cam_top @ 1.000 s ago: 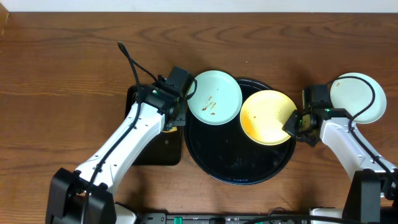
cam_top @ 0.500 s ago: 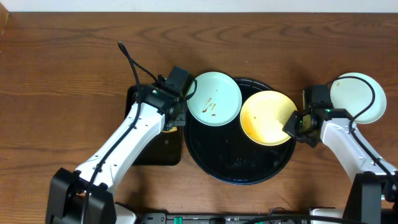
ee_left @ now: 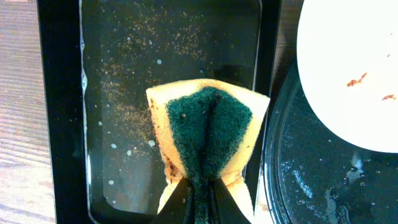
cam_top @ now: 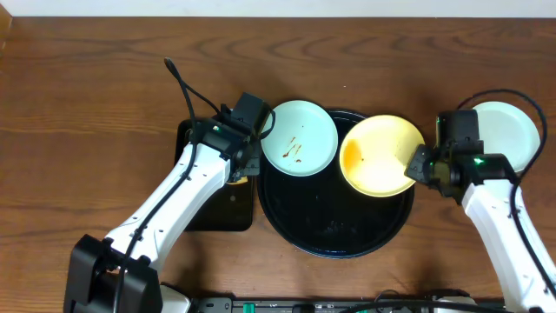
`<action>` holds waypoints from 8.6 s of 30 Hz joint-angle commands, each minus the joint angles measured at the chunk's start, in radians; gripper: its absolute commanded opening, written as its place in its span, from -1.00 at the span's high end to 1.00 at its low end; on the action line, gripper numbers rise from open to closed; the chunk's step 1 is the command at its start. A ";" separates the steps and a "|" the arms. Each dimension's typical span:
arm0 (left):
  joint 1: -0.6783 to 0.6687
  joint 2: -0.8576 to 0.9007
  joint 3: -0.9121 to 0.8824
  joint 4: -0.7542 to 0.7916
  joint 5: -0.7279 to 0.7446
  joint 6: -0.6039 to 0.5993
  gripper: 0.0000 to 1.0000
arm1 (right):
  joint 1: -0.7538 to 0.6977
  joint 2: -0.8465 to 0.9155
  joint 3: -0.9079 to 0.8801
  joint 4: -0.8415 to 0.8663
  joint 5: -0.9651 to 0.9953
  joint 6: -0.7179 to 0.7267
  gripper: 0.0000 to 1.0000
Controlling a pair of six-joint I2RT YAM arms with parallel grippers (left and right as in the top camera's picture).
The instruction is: Clean dirty plates on tray and stack at the side
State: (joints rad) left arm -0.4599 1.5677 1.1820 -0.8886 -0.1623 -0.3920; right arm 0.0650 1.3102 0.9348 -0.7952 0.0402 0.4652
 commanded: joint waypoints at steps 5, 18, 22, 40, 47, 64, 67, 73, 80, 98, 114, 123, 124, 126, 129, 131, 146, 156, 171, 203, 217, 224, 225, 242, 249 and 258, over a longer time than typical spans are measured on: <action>0.005 0.008 -0.009 0.006 -0.002 0.006 0.86 | 0.155 -0.086 0.116 -0.050 0.181 -0.173 0.97; 0.005 0.008 -0.009 0.013 0.003 0.007 0.85 | 0.470 -0.091 0.186 -0.164 0.662 -0.250 0.98; 0.005 0.008 -0.009 0.023 0.050 0.019 0.85 | 0.521 -0.091 0.189 -0.167 0.815 -0.261 0.97; 0.005 0.008 -0.009 0.058 0.077 0.018 0.85 | 0.610 -0.086 0.217 0.135 1.274 -0.823 0.97; 0.005 0.008 -0.009 0.058 0.077 0.018 0.85 | 0.640 -0.086 0.217 0.179 1.325 -0.867 0.97; 0.005 0.008 -0.009 0.057 0.077 0.018 0.85 | 0.434 -0.067 0.214 -0.006 0.583 -0.179 0.98; 0.005 0.008 -0.009 0.057 0.077 0.018 0.85 | 0.316 -0.042 0.214 0.000 0.437 -0.079 0.98; 0.005 0.008 -0.009 0.057 0.077 0.018 0.85 | 0.050 0.019 0.214 0.042 0.251 0.003 0.98; 0.005 0.008 -0.009 0.057 0.077 0.018 0.85 | -0.304 0.119 0.214 0.074 0.027 0.053 0.98; 0.005 0.008 -0.009 0.039 0.077 0.025 0.85 | -0.702 0.438 0.214 0.202 -0.054 0.043 0.98; 0.005 0.008 -0.009 0.034 0.077 0.030 0.85 | -0.739 0.523 0.215 0.363 -0.048 0.062 0.98; 0.005 0.008 -0.009 0.034 0.077 0.033 0.85 | -0.725 0.523 0.216 0.384 -0.108 0.018 -0.98; 0.005 0.008 -0.009 0.034 0.077 0.033 0.85 | -0.723 0.523 0.217 0.384 -0.120 0.016 -0.99; 0.005 0.008 -0.009 0.034 0.077 0.036 0.85 | -0.718 0.518 0.225 0.378 -0.171 0.008 -0.99; 0.005 0.008 -0.009 0.034 0.076 0.045 0.85 | -0.705 0.491 0.238 0.369 -0.242 0.009 -0.99; 0.005 0.008 -0.009 0.034 0.076 0.048 0.85 | -0.679 0.446 0.257 0.355 -0.270 0.008 -0.99; 0.139 0.008 -0.009 -0.013 -0.024 0.039 0.85 | -0.194 0.239 0.393 -0.035 -0.265 -0.151 -0.99; 0.270 0.043 -0.128 0.053 0.088 0.041 0.85 | 0.106 0.330 0.393 -0.025 -0.483 -0.234 -0.94; 0.267 0.243 -0.151 0.124 0.208 0.081 0.85 | 0.233 0.506 0.393 0.040 -0.428 -0.015 -0.77; 0.267 0.243 -0.151 0.123 0.208 0.093 0.85 | 0.293 0.778 0.393 0.382 -0.426 -0.018 -0.34; 0.267 0.243 -0.151 0.116 0.208 0.093 0.85 | 0.308 0.792 0.393 0.320 -0.321 0.028 0.97; 0.267 0.243 -0.151 0.104 0.208 0.093 0.85 | 0.281 0.790 0.393 0.235 -0.258 0.027 0.97; 0.267 0.243 -0.151 0.102 0.208 0.093 0.85 | 0.277 0.788 0.393 0.219 -0.246 0.027 0.97; 0.248 0.127 -0.083 0.045 0.283 0.103 0.85 | 0.220 0.532 0.393 -0.005 0.034 -0.011 0.97; 0.193 -0.032 -0.068 0.018 0.290 0.069 0.86 | 0.220 0.489 0.393 -0.161 0.080 -0.010 0.97; 0.020 -0.026 -0.068 0.154 0.538 -0.010 0.85 | 0.224 0.489 0.392 -0.188 0.074 -0.018 0.97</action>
State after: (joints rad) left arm -0.3824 1.5185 1.0992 -0.7811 0.2504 -0.3473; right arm 0.2928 1.8053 1.3312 -0.9806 0.0952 0.4622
